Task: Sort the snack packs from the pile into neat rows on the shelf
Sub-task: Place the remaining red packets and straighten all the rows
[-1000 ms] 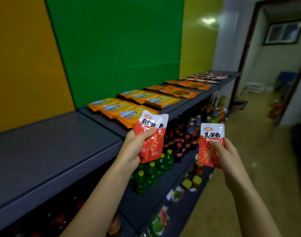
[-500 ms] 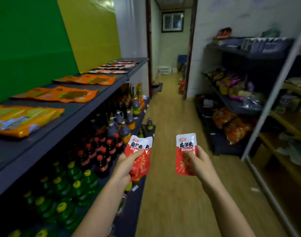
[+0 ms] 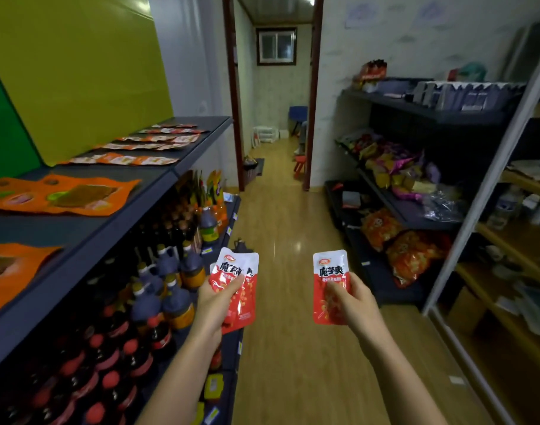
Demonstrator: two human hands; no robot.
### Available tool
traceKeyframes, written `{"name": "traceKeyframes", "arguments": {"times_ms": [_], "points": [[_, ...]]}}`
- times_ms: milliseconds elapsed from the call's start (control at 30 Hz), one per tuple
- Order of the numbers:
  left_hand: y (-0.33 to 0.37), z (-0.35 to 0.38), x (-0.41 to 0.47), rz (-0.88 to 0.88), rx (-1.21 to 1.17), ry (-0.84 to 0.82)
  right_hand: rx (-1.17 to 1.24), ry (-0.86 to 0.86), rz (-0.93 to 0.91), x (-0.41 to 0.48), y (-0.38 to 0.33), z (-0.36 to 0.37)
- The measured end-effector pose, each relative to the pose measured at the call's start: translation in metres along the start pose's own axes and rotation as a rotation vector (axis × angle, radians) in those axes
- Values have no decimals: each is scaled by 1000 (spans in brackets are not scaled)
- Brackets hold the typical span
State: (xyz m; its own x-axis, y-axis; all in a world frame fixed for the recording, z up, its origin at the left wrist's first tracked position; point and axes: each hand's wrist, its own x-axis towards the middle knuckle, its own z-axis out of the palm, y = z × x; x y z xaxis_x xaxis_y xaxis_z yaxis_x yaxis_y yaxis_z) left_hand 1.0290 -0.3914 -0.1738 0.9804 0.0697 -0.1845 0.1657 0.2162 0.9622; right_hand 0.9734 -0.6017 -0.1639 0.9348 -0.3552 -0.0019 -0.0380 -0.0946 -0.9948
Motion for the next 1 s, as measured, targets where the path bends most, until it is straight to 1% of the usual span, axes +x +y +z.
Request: {"name": "traceKeyframes", "arguments": {"times_ms": [200, 300, 400, 633, 867, 1000], "points": [[-15, 29, 87, -60, 33, 28, 73, -30, 109, 90, 27, 8], [-17, 46, 140, -83, 33, 67, 65, -48, 126, 149, 33, 10], [-6, 73, 197, -41, 17, 109, 62, -73, 120, 219, 27, 9], [45, 147, 318, 82, -42, 161, 50, -178, 19, 385, -17, 5], [47, 175, 410, 42, -35, 254, 60, -285, 88, 501, -8, 27], [52, 193, 476, 45, -43, 287, 41, -320, 90, 572, 1, 44]]}}
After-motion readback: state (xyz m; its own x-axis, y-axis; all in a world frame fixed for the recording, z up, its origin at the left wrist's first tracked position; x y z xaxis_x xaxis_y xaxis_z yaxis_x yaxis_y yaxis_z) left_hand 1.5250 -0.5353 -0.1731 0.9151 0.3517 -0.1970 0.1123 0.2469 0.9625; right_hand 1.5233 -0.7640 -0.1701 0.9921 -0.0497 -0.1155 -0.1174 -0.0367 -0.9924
